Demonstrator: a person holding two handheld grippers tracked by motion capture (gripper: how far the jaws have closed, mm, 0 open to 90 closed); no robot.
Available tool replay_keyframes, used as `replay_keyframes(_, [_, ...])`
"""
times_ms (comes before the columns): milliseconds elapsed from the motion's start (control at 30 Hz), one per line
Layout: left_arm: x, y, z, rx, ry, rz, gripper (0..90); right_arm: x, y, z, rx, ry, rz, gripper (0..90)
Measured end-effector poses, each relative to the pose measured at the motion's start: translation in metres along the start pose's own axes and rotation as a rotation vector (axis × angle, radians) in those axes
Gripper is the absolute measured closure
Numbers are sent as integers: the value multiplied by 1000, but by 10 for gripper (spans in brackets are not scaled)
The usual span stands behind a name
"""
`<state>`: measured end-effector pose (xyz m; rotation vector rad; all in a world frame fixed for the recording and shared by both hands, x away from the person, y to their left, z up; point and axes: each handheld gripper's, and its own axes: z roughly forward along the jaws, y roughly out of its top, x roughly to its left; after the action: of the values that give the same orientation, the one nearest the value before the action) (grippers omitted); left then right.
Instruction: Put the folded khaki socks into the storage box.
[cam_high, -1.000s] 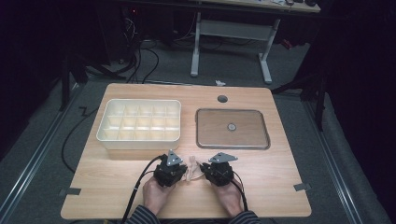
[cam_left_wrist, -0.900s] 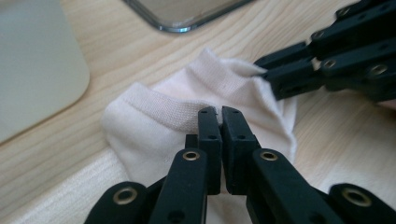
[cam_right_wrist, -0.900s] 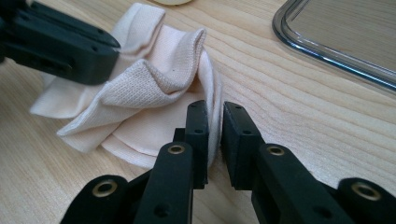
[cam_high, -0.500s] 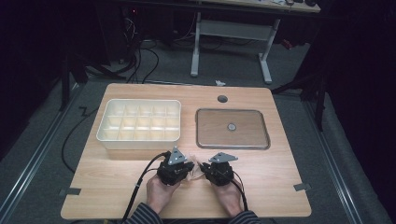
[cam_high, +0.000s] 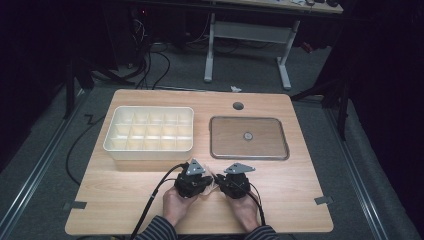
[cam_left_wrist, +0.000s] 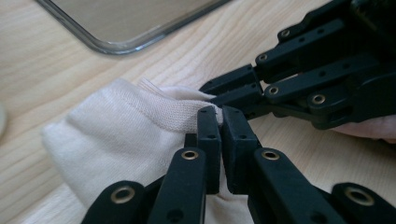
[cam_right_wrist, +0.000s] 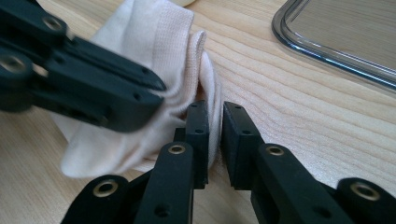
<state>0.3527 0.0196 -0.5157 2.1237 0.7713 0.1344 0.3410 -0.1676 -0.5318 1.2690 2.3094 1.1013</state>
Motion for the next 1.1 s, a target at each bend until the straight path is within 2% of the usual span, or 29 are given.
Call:
replay_keyframes(100, [1,-3,4,4,-3,-13,857,0,0,0,0,-1,4,793])
replay_keyframes(167, [1,-5,4,6,-4,-8,808,-1,-1,-1,-7,-11,10,740])
replay_keyframes(367, [0,-6,-11,-17,-12,-6,720,-3,2,-12,-53,-23,32,683])
replay_keyframes(500, [0,-5,-24,-40,-23,-10,663,2,8,-24,-87,-34,6,658])
replay_keyframes(633, [5,-5,-38,-48,-7,-16,628,11,17,-32,-111,-25,-26,649])
replay_keyframes(700, [10,-6,-44,-41,14,-19,621,17,21,-32,-106,-18,-45,648])
replay_keyframes(733, [14,-9,-46,-38,43,-42,613,22,24,-30,-99,-15,-69,645])
replay_keyframes(767, [14,-9,-46,-38,43,-42,610,22,24,-30,-99,-15,-69,645])
replay_keyframes(800, [18,-13,-45,-39,76,-85,604,25,25,-26,-90,-15,-82,641])
replay_keyframes(833, [18,-13,-45,-39,76,-85,598,25,25,-26,-90,-15,-82,641])
replay_keyframes(933, [25,-19,-42,-39,107,-141,580,28,26,-20,-70,-20,-94,640])
replay_keyframes(1000, [25,-21,-40,-48,112,-161,565,28,24,-16,-48,-39,-102,637])
replay_keyframes(1033, [23,-22,-37,-58,106,-184,559,26,22,-14,-39,-51,-111,638])
replay_keyframes(1100, [14,-22,-28,-113,82,-272,554,21,17,-11,-21,-63,-98,638])
